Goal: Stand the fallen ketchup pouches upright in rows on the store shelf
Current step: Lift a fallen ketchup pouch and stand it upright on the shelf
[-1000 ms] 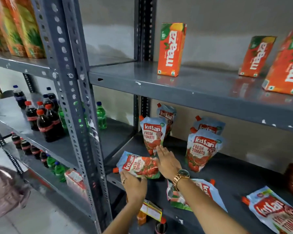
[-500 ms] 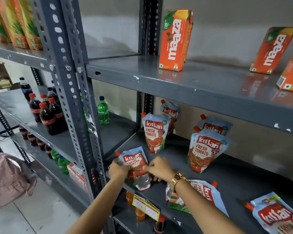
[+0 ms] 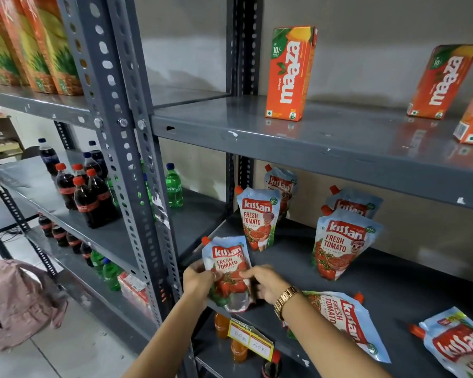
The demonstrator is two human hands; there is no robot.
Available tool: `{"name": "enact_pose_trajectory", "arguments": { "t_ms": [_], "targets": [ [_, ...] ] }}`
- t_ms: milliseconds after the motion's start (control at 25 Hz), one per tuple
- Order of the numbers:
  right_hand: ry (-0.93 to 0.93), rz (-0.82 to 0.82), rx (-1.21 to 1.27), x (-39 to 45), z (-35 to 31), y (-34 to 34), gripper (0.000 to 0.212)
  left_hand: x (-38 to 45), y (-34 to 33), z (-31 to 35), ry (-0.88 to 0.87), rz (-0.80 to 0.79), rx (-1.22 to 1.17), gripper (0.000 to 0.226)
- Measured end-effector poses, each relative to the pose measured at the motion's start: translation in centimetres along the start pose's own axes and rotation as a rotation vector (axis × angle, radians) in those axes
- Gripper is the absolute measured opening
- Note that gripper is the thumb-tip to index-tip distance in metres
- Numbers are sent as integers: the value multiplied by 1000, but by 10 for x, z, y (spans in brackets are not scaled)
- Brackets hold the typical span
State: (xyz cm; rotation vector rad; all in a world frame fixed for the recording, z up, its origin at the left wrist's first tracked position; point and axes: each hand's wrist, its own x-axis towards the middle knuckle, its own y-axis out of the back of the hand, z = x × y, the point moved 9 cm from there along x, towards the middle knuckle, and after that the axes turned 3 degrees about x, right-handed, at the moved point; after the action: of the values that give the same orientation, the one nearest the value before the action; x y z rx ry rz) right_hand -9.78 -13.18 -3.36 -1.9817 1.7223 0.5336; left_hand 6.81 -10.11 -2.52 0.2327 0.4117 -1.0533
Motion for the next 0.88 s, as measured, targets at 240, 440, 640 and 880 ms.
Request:
{"name": "enact_pose_trajectory", "arguments": {
  "t_ms": [240, 440, 640, 880],
  "targets": [
    [450, 117, -44, -24, -45, -19, 33, -6, 1, 66, -338, -4, 14, 57],
    [541, 240, -259, -16, -34, -24, 31, -8, -6, 75, -409, -49, 42, 54],
    [491, 160, -472, -10, -24, -37, 34, 3, 2, 67, -346, -29, 34, 49],
    [430, 66, -725, -20, -28, -25, 50, -10, 16, 52, -266, 145, -76, 40]
  ]
}}
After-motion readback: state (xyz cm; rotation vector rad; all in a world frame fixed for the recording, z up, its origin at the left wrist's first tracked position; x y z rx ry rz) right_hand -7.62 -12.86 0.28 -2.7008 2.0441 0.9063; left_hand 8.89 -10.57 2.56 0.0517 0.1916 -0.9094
